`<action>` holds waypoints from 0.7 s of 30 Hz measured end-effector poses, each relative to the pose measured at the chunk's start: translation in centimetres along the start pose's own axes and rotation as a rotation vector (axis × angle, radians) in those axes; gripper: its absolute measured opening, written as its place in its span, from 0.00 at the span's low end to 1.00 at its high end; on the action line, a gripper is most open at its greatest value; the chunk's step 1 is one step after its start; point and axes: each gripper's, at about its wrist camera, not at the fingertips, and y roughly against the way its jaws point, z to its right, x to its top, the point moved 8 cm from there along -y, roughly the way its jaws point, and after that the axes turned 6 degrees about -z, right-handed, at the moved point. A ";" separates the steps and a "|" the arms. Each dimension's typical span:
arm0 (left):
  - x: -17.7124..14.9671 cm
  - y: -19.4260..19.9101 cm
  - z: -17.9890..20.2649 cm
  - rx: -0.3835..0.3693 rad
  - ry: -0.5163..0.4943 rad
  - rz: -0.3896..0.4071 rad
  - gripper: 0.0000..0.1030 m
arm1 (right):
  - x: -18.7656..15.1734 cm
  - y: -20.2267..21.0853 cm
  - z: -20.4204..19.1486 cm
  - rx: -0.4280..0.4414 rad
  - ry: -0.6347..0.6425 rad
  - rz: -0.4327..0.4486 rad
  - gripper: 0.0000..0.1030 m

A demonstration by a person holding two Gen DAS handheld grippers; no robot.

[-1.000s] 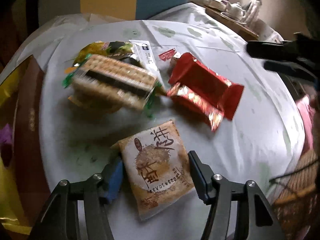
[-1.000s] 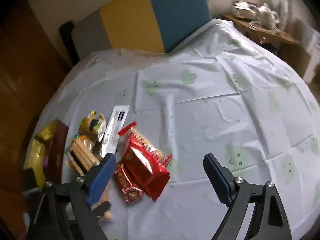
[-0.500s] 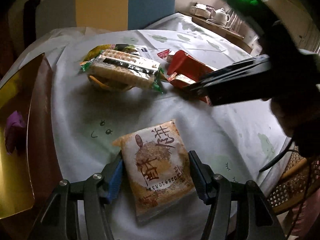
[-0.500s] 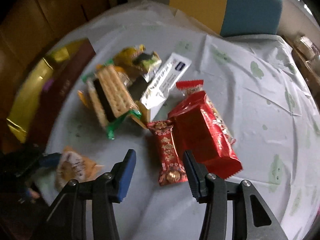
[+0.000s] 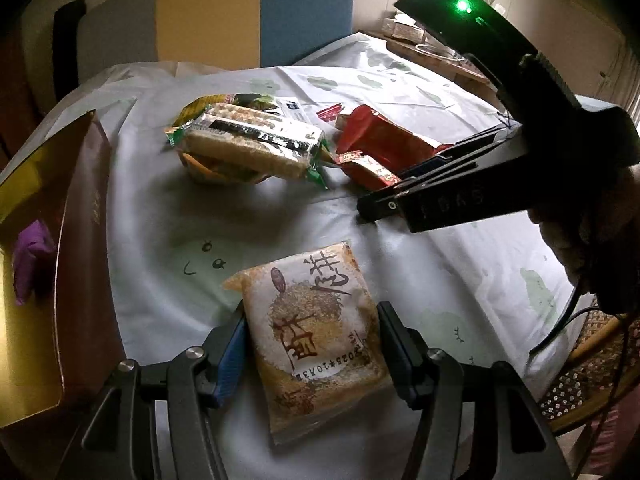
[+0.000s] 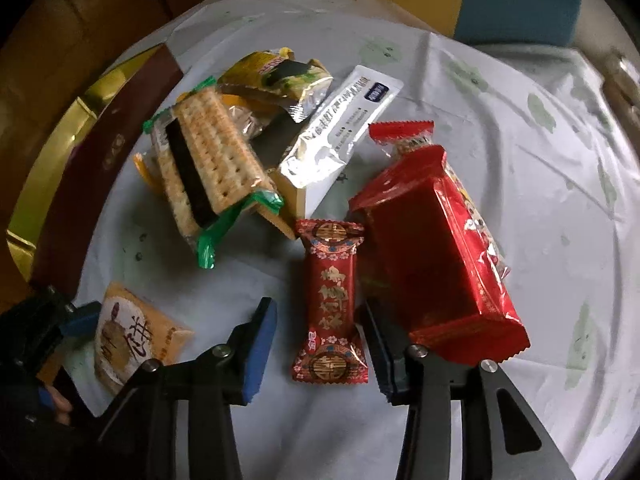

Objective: Organize snacks
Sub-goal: 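Grasp the red patterned candy bar with the right gripper, then carry the pastry packet into the gold tray and open the left gripper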

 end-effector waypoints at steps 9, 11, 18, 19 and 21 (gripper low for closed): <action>0.1 0.6 0.2 -0.043 -0.001 -0.006 0.59 | -0.1 0.5 -0.8 -0.017 0.047 -0.007 0.24; 0.2 1.4 0.2 -0.066 -0.007 0.006 0.59 | 0.4 -0.2 -1.0 -0.017 0.044 -0.009 0.24; 1.3 6.6 -0.9 -0.152 0.042 0.091 0.59 | 0.0 -0.8 -2.6 -0.074 0.112 0.010 0.23; 1.6 7.7 -1.7 -0.146 0.064 0.118 0.59 | 0.0 -0.9 -2.8 -0.083 0.124 0.013 0.23; 2.2 9.5 -3.8 -0.139 0.128 0.158 0.59 | -0.1 -1.0 -3.2 -0.100 0.144 0.019 0.22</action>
